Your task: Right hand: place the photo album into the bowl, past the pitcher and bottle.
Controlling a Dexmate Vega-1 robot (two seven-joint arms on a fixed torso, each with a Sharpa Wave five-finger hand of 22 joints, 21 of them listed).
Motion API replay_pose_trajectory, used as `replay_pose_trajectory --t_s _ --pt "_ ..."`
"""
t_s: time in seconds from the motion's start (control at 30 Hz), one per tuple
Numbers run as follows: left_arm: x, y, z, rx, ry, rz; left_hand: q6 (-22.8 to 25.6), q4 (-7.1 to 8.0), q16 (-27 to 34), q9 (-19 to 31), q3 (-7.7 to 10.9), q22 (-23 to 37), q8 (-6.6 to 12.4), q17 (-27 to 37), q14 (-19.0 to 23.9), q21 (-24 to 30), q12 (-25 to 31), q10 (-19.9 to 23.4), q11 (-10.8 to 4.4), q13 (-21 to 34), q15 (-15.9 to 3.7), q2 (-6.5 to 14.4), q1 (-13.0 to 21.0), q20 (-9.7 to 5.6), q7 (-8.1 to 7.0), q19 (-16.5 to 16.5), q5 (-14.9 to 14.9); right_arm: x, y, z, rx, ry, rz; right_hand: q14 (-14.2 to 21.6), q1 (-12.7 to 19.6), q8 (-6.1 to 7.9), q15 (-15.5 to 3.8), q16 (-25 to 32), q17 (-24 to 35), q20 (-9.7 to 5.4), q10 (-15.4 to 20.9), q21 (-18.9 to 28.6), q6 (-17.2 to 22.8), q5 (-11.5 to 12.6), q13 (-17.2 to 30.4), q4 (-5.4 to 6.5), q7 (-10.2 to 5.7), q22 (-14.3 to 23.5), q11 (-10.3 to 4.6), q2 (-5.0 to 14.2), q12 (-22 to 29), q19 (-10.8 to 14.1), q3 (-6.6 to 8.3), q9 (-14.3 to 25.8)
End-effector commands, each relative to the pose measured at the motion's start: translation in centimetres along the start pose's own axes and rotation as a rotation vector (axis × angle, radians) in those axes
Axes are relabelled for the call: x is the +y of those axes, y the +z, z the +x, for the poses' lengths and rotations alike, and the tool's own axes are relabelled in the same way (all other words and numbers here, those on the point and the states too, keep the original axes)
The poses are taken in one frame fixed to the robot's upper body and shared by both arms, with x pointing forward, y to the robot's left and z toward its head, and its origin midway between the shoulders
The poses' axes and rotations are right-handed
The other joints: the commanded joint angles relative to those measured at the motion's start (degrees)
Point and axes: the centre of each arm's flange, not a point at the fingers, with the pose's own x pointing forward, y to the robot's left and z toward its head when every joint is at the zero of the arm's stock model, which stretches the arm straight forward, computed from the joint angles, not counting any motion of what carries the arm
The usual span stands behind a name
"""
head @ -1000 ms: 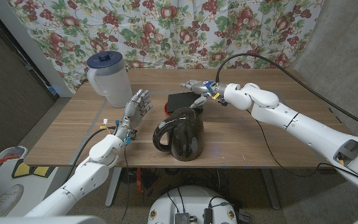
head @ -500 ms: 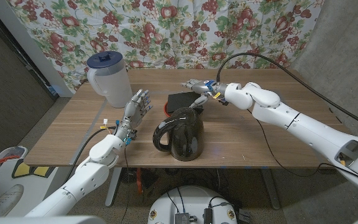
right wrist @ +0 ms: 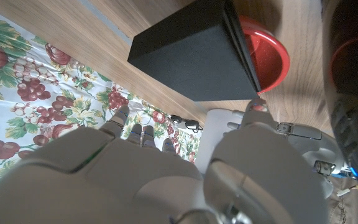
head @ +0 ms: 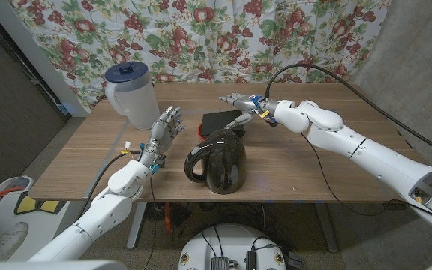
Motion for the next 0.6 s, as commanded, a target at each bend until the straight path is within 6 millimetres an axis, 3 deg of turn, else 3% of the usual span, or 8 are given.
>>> replay_pose_trajectory --t_s 0.03,0.17,0.27,0.6 --pt "0.06 0.53 0.12 -0.012 -0.002 0.011 0.28 0.03 0.25 0.26 -0.13 0.13 0.13 0.16 -4.12 0.11 -0.03 -0.16 0.09 0.21 0.26 0.08 -0.09 -0.27 0.08 -0.29 0.37 -0.58 -0.61 -0.84 0.009 -0.056 0.08 -4.43 -0.93 0.46 -0.46 0.31 -0.16 -0.09 -7.71 0.47 -10.68 0.09 -0.13 0.64 -0.08 0.2 -0.69 0.05 -0.3 0.1 -0.15 0.06" --pt "0.17 0.71 0.15 -0.017 -0.003 0.015 0.3 0.02 0.25 0.26 -0.14 0.13 0.13 0.16 -4.14 0.11 -0.03 -0.15 0.03 0.21 0.2 0.07 -0.08 -0.35 0.1 -0.29 0.37 -0.72 -0.79 -0.98 0.01 -0.078 0.112 -4.04 -2.08 0.63 -0.75 0.49 -0.33 -0.2 -7.23 0.57 -10.19 0.11 -0.46 1.22 -0.21 0.2 -0.97 0.19 -0.43 0.35 -0.57 0.06" --pt "0.26 0.77 0.2 -0.019 -0.004 0.014 0.28 0.02 0.24 0.26 -0.15 0.13 0.12 0.16 -4.16 0.08 -0.02 -0.12 0.06 0.21 0.14 0.07 -0.08 -0.34 0.02 -0.35 0.37 -0.72 -0.91 -1.09 0.013 -0.101 0.127 -3.25 -4.79 0.86 -1.38 0.86 -0.65 -0.14 -5.77 0.72 -9.32 0.14 -1.2 2.72 -0.55 0.2 -1.46 1.12 -0.58 0.77 -1.3 0.04" --pt "0.97 0.87 0.26 -0.022 -0.011 0.013 0.3 0.02 0.21 0.26 -0.19 0.13 0.12 0.16 -4.27 0.07 -0.03 -0.15 0.04 0.21 0.15 0.07 -0.07 -0.31 0.0 -0.38 0.37 -0.71 -0.81 -1.03 0.011 -0.137 0.187 -1.12 -8.49 1.49 -3.0 1.66 -1.26 -0.5 -2.81 0.97 -6.71 0.4 -2.6 4.89 -1.72 0.15 -2.82 3.29 -0.82 2.15 -2.05 -0.08"
